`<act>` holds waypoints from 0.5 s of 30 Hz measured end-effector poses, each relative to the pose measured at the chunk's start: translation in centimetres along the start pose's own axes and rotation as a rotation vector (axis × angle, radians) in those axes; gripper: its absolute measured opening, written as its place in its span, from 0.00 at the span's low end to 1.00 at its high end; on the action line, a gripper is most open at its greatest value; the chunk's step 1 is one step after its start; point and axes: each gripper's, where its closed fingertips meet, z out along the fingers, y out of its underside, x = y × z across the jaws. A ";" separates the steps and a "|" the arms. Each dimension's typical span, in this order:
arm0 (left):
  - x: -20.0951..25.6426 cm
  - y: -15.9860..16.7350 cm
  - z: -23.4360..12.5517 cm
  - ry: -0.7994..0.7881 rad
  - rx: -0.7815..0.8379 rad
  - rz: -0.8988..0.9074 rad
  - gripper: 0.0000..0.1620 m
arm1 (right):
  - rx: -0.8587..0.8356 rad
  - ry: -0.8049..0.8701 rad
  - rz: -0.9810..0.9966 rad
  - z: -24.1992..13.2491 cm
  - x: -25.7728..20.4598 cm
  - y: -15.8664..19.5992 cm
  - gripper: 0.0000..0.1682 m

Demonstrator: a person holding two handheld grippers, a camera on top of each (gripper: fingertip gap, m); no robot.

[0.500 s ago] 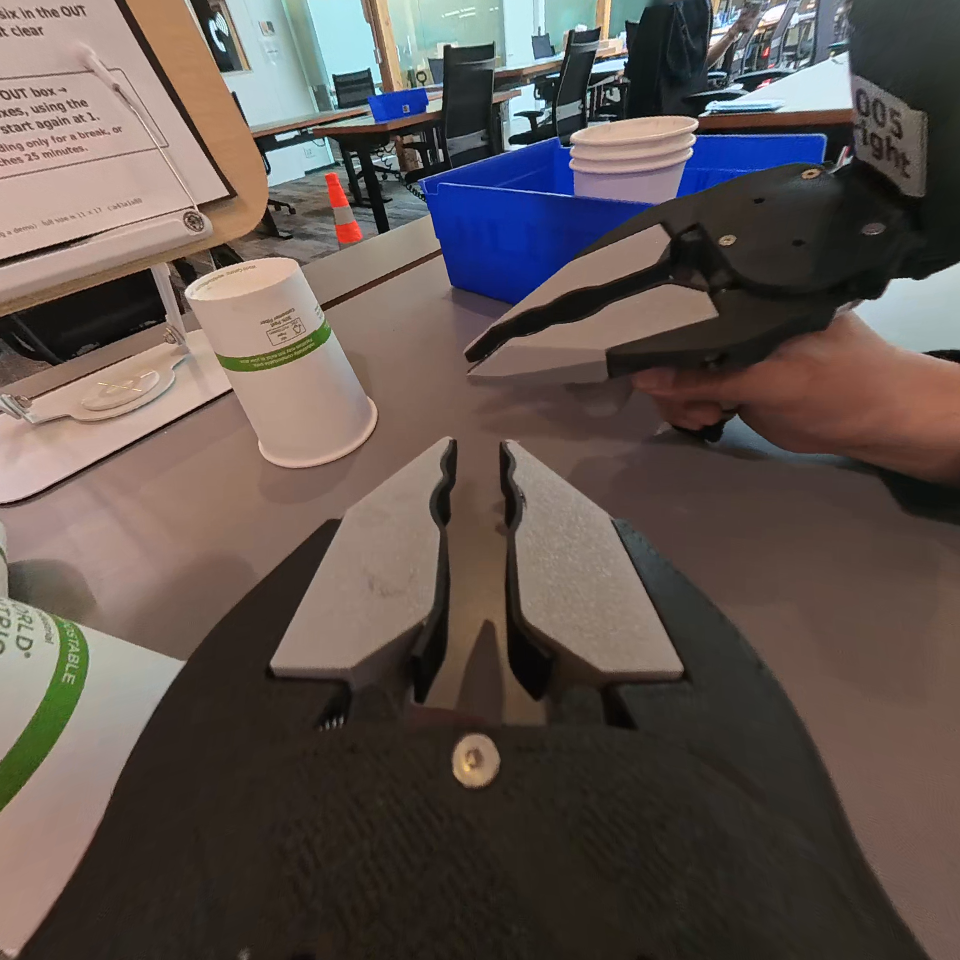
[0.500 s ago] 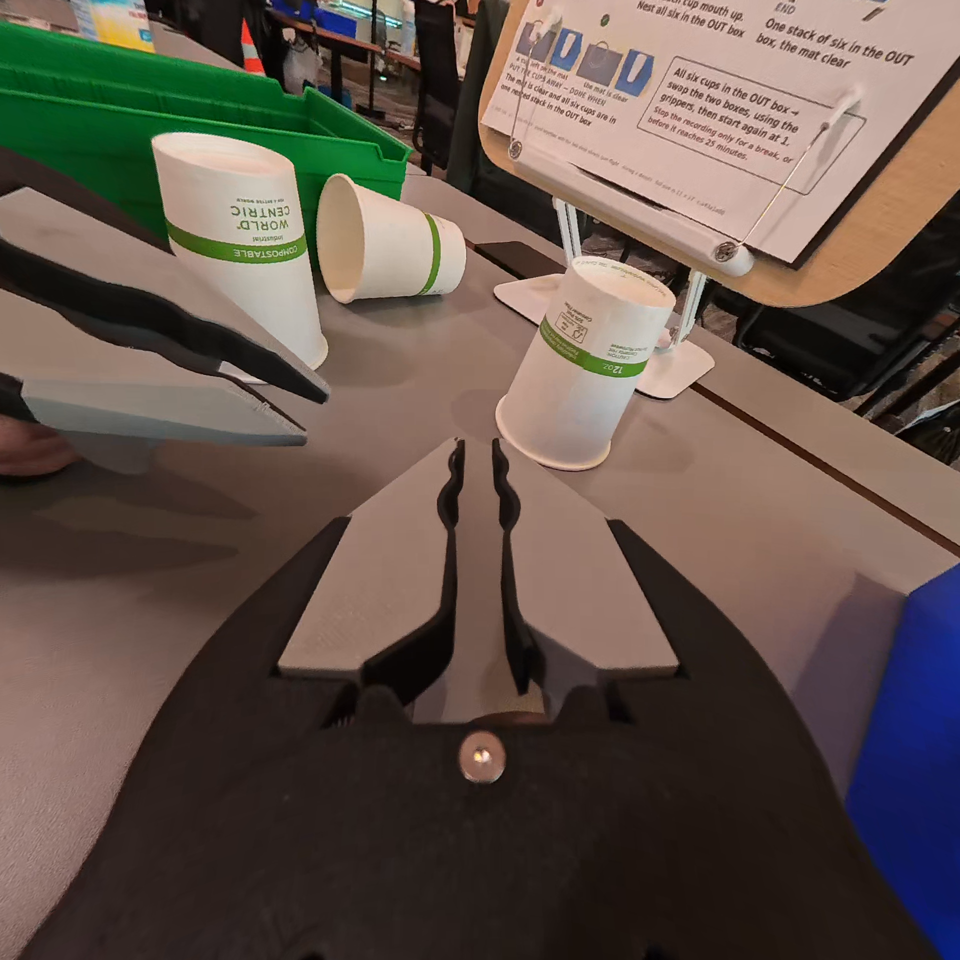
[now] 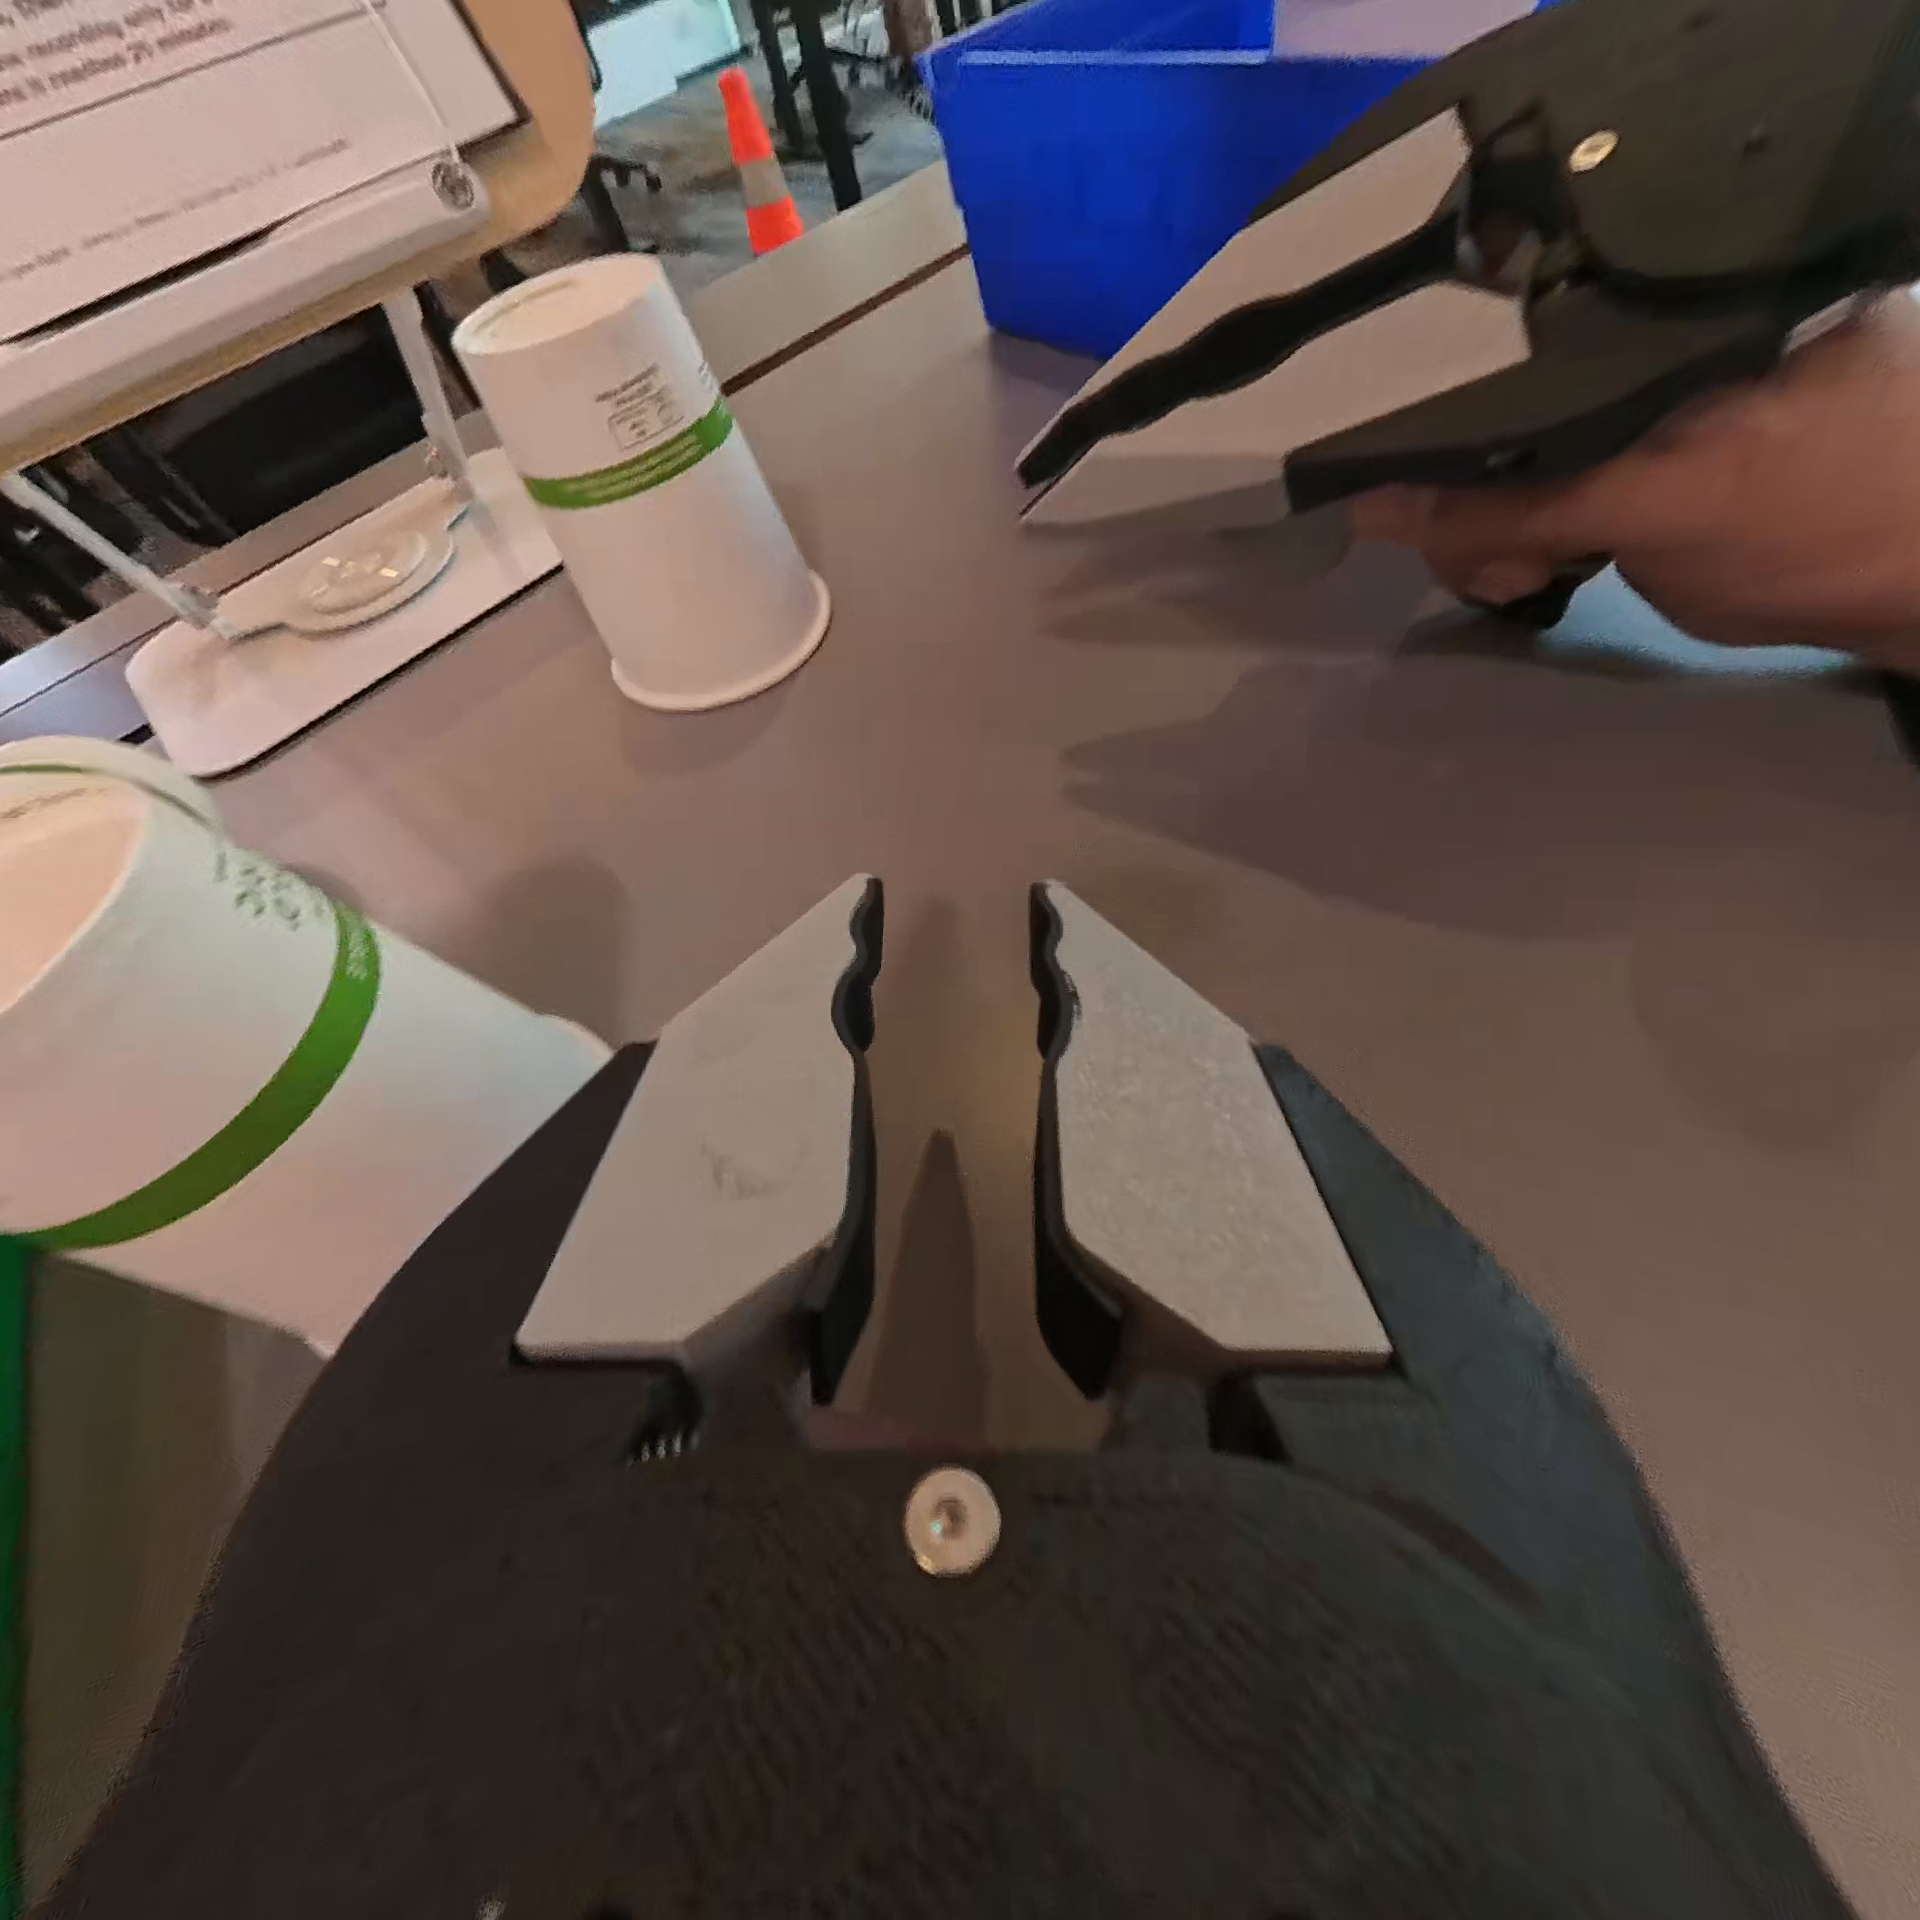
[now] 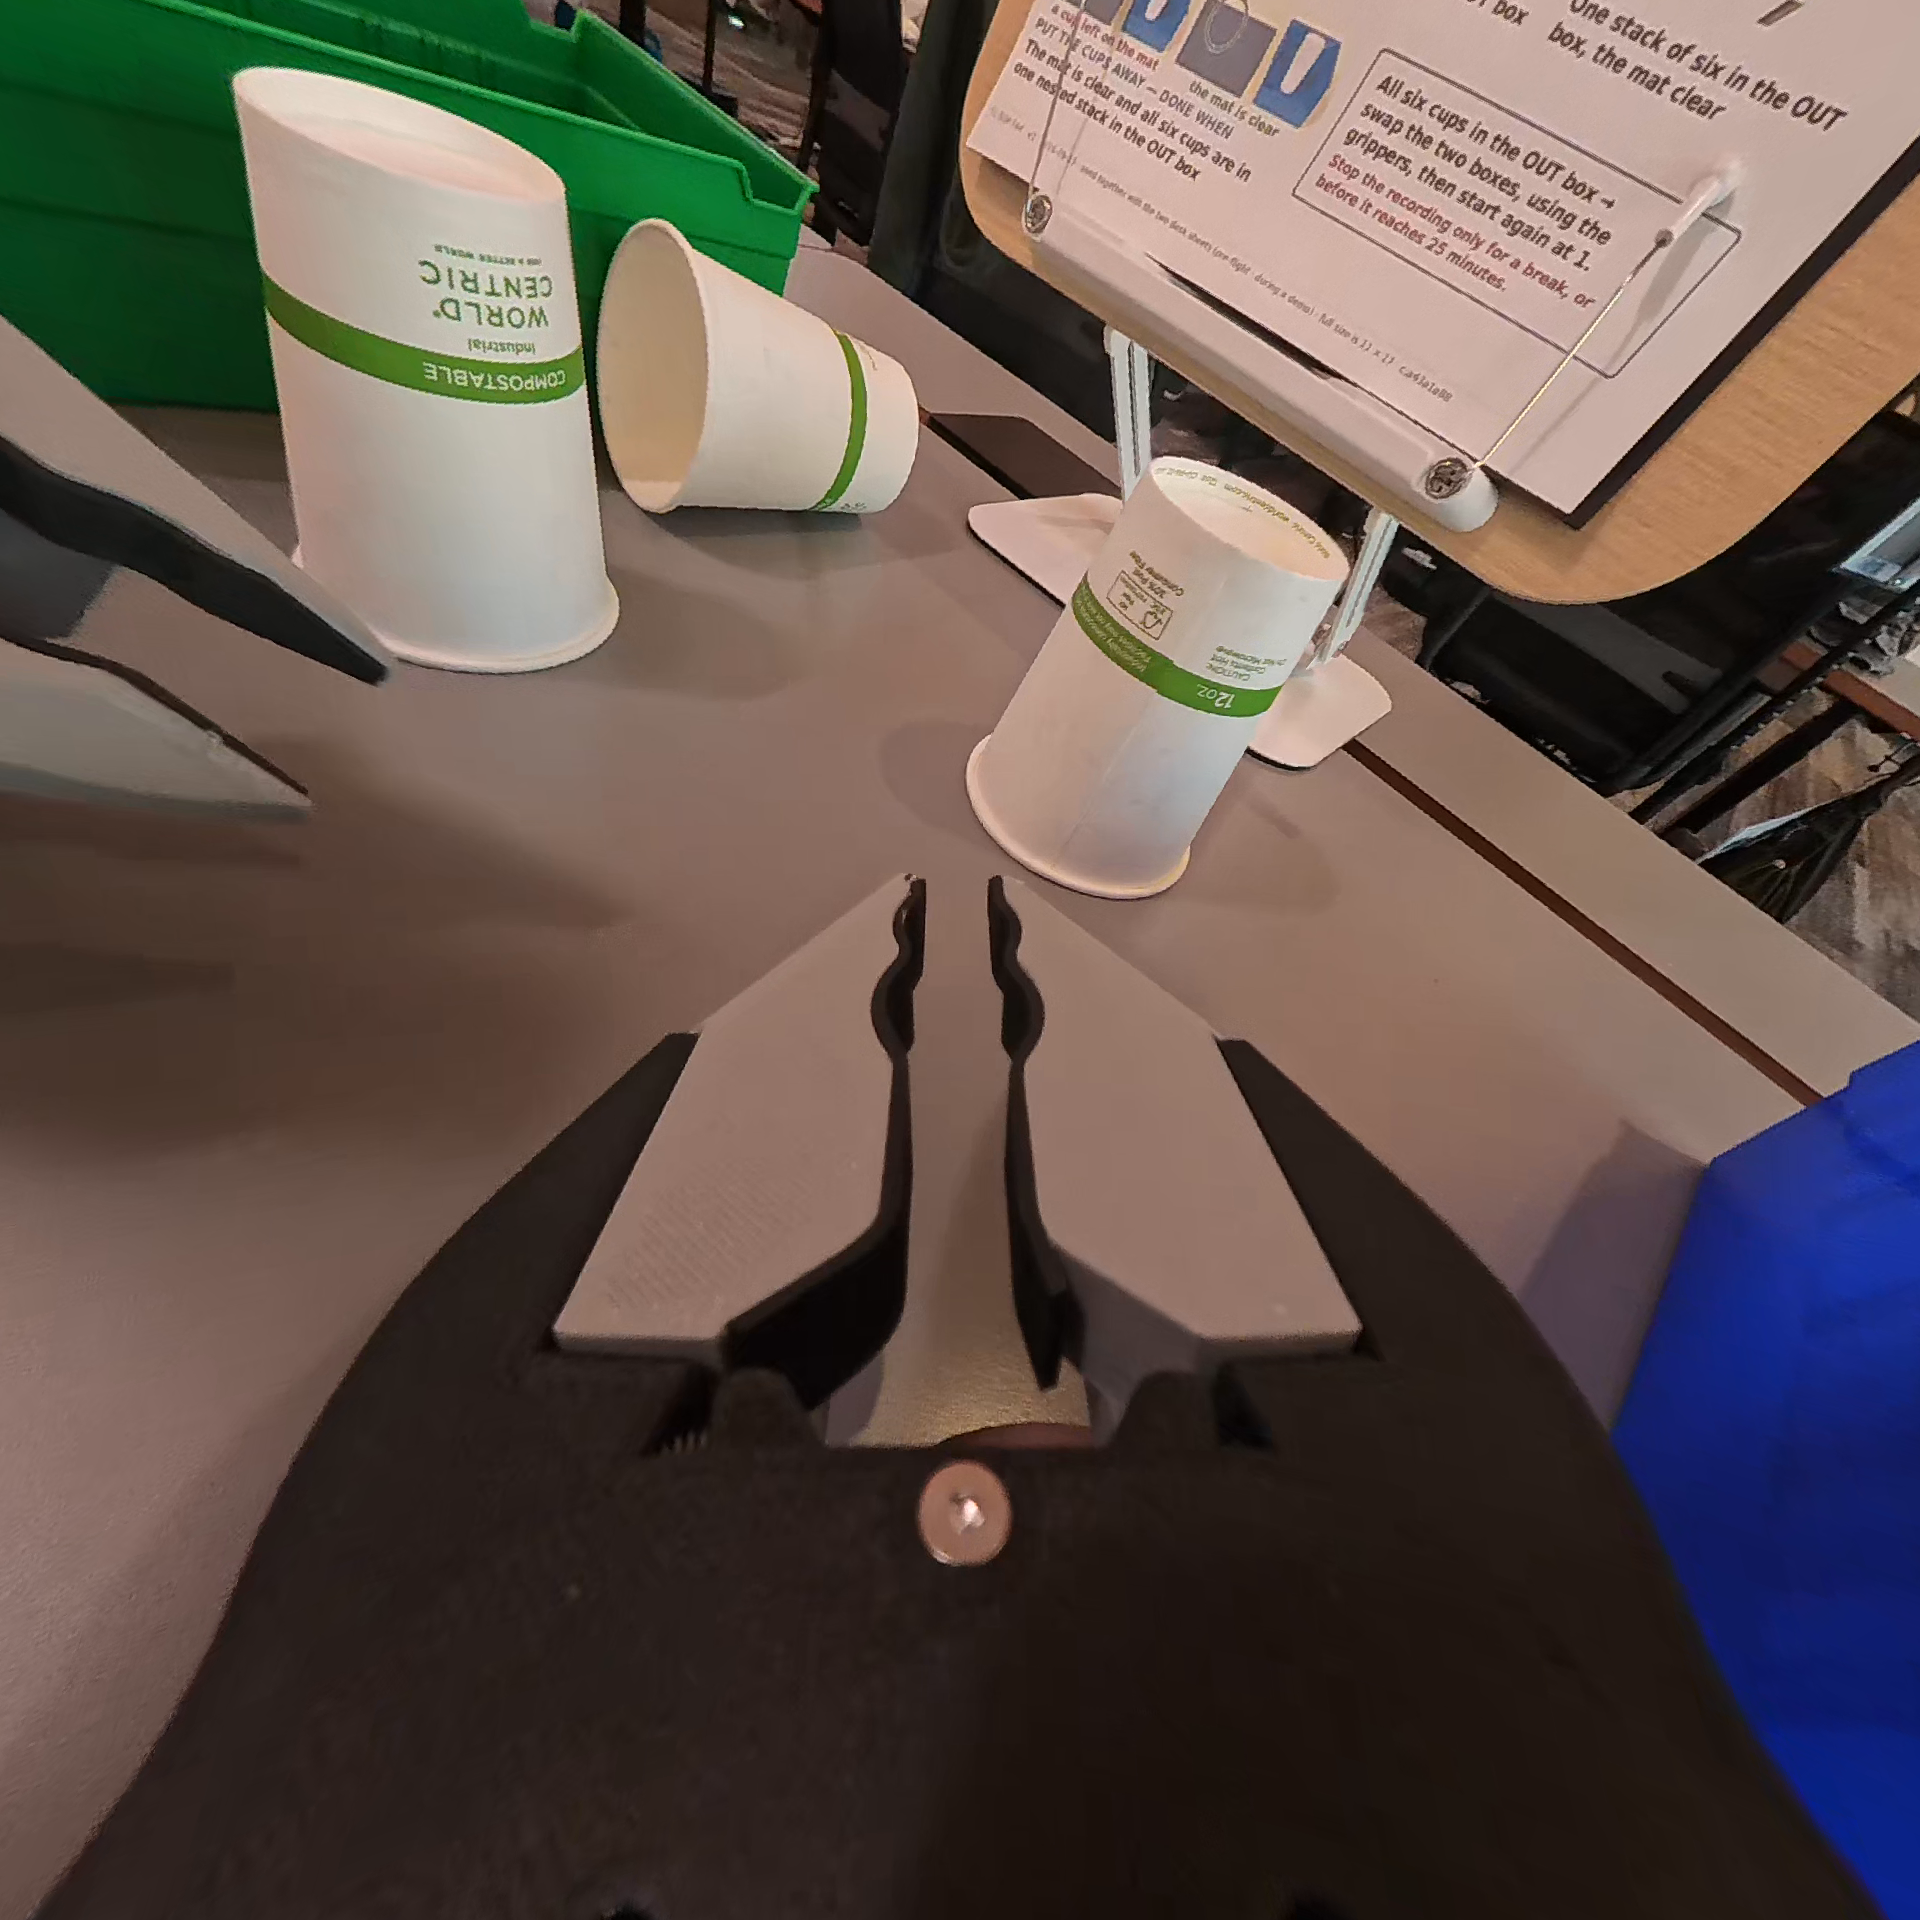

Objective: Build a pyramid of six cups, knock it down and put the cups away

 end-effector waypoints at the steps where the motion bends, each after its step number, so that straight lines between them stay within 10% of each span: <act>1: -0.5 0.4 -0.3 -0.013 -0.025 0.004 0.16 | 0.002 0.001 0.010 0.0 0.1 0.0 0.05; 15: -12.1 -2.3 -3.6 -0.250 -0.299 0.201 0.16 | -0.021 -0.031 0.035 0.4 0.1 0.4 0.06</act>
